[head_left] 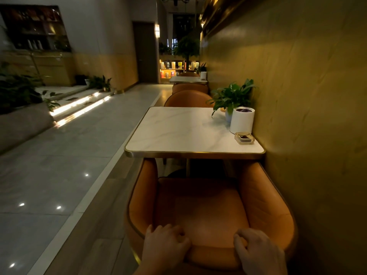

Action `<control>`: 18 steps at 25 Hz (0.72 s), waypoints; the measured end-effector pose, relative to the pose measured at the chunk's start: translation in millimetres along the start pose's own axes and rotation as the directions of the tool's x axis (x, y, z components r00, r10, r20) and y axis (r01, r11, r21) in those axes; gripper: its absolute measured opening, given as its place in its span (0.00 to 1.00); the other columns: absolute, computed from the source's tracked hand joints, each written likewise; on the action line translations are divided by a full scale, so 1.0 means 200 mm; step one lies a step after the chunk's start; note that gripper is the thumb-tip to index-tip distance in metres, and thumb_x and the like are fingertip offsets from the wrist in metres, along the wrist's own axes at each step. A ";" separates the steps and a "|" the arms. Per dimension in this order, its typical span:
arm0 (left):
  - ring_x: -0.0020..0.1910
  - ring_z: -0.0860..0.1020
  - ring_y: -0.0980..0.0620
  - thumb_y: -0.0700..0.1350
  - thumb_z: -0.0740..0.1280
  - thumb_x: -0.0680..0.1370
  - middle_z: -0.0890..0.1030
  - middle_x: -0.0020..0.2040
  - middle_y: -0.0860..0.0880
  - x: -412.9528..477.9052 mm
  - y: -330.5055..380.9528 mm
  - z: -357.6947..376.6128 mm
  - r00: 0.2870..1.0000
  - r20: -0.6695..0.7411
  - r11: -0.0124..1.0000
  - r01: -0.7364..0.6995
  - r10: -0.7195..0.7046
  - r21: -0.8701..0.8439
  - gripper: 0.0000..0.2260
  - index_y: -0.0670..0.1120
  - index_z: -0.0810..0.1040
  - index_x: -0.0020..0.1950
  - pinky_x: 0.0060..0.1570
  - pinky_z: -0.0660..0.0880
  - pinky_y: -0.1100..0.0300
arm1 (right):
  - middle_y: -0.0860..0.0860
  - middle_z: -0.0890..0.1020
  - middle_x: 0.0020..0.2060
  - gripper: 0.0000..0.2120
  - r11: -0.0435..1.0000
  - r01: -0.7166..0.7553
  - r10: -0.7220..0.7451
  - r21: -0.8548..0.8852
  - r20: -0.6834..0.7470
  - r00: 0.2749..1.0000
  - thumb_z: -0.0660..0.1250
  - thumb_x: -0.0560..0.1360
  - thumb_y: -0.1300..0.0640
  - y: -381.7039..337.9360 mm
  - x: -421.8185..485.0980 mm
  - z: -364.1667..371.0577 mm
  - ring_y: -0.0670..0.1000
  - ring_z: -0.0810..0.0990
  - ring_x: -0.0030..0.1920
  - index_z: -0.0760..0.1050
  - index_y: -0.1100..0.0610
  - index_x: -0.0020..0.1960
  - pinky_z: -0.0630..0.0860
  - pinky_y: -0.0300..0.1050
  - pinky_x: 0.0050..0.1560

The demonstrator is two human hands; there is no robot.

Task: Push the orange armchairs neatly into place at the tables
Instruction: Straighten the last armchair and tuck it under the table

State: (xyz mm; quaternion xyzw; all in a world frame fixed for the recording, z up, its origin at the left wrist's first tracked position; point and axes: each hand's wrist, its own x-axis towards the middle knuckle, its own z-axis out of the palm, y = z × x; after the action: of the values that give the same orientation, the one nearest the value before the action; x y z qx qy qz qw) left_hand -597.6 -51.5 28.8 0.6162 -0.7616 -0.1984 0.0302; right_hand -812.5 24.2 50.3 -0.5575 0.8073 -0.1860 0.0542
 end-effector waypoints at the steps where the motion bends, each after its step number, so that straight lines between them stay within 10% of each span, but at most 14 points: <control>1: 0.59 0.73 0.56 0.66 0.53 0.74 0.77 0.56 0.58 0.01 0.01 0.00 1.000 -0.018 1.000 -0.005 0.005 -0.011 0.22 0.60 0.77 0.60 0.73 0.54 0.44 | 0.38 0.77 0.52 0.12 0.999 -0.012 0.012 -0.041 -0.011 1.000 0.55 0.78 0.35 0.00 0.01 -0.01 0.38 0.73 0.51 0.75 0.36 0.53 0.70 0.36 0.48; 18: 0.53 0.75 0.57 0.64 0.52 0.75 0.78 0.53 0.58 0.09 -0.05 -0.01 0.995 -0.045 0.996 -0.092 0.093 0.009 0.21 0.57 0.78 0.58 0.69 0.60 0.48 | 0.38 0.73 0.46 0.12 1.000 0.015 -0.015 -0.004 0.017 1.000 0.55 0.79 0.38 0.01 0.08 0.09 0.40 0.71 0.46 0.75 0.38 0.57 0.68 0.41 0.43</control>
State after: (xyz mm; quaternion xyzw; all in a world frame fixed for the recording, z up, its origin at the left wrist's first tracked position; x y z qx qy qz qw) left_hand -591.2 -71.7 24.0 0.5847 -0.7891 -0.1803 0.0546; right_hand -815.1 4.9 35.8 -0.5652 0.8029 -0.1800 0.0583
